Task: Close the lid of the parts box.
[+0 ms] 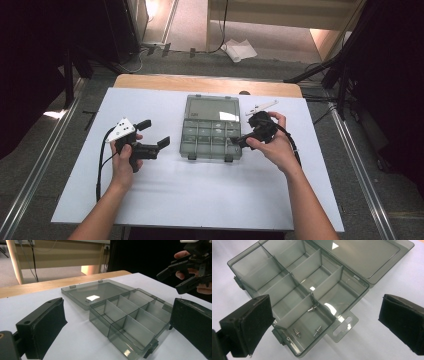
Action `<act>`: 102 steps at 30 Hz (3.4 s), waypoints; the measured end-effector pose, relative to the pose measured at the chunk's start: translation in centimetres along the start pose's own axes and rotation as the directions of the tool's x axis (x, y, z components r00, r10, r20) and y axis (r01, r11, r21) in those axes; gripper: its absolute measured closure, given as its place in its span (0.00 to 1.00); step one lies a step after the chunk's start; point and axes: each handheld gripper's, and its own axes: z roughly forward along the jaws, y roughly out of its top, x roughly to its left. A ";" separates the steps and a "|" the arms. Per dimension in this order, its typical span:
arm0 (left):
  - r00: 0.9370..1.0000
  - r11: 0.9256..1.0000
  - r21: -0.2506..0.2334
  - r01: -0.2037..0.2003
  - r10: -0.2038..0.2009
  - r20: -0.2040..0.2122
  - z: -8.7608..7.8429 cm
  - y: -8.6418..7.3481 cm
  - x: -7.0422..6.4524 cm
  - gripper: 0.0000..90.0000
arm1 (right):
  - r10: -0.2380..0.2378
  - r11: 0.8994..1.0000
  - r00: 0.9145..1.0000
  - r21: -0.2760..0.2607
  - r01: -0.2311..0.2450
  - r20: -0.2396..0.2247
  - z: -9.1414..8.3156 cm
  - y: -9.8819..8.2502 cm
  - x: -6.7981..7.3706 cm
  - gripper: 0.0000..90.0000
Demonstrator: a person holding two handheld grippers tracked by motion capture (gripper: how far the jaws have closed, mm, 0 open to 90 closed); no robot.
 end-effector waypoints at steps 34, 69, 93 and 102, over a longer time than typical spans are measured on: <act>0.990 0.971 0.199 0.136 -0.127 -0.056 9.4 2.2 2.7 0.15 | 0.183 0.975 0.983 -0.127 -0.182 -0.005 1.1 0.5 -3.9 0.32; 0.928 0.860 0.351 0.370 -0.320 -0.193 15.4 1.4 6.5 0.62 | 0.372 0.925 0.928 -0.083 -0.372 -0.013 6.2 1.3 -7.5 0.69; 0.906 0.814 0.396 0.424 -0.388 -0.171 16.8 0.8 6.7 0.50 | 0.470 0.880 0.872 -0.007 -0.476 -0.136 8.3 1.0 -9.4 0.59; 0.911 0.846 0.339 0.412 -0.375 -0.170 16.3 1.7 6.3 0.66 | 0.413 0.904 0.898 -0.051 -0.424 -0.152 7.7 1.1 -9.0 0.73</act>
